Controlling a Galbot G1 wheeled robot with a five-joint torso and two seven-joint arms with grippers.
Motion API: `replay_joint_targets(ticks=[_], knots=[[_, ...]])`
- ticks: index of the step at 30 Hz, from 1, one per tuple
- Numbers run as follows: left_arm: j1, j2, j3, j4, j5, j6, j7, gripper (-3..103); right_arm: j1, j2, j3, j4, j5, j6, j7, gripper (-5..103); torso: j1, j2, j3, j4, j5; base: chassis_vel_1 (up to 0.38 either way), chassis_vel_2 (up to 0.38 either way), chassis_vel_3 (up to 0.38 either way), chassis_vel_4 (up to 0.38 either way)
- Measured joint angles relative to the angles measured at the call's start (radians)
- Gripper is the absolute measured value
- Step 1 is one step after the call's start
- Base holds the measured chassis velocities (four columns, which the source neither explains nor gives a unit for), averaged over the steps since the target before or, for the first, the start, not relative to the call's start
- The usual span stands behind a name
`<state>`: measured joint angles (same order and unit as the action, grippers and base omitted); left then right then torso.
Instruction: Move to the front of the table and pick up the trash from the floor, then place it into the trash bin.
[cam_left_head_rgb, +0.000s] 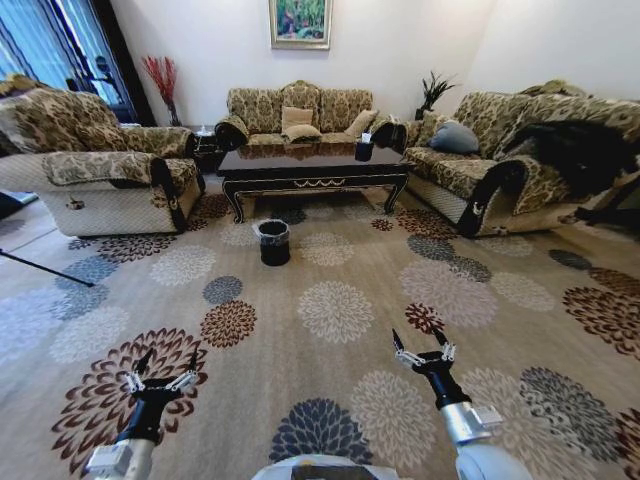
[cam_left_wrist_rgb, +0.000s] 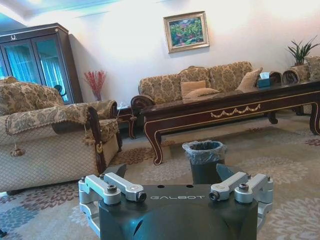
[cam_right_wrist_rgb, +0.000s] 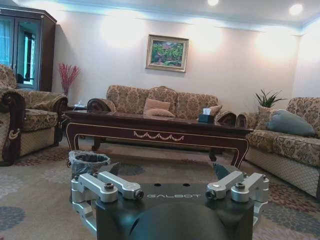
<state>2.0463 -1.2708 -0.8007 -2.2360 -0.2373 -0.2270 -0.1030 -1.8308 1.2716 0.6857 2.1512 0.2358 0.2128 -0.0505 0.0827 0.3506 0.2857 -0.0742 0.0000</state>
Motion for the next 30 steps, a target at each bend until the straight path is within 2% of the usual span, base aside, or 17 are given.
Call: replay_joint_targets(ticks=[30], knots=[[0.000,0.000,0.000,0.000,0.000,0.000,0.000,100,0.000,0.000,0.000,0.000,0.000,0.000,0.000,100,0.041,0.115,0.074,0.0000,0.0000,0.000,0.000,0.000,0.000]])
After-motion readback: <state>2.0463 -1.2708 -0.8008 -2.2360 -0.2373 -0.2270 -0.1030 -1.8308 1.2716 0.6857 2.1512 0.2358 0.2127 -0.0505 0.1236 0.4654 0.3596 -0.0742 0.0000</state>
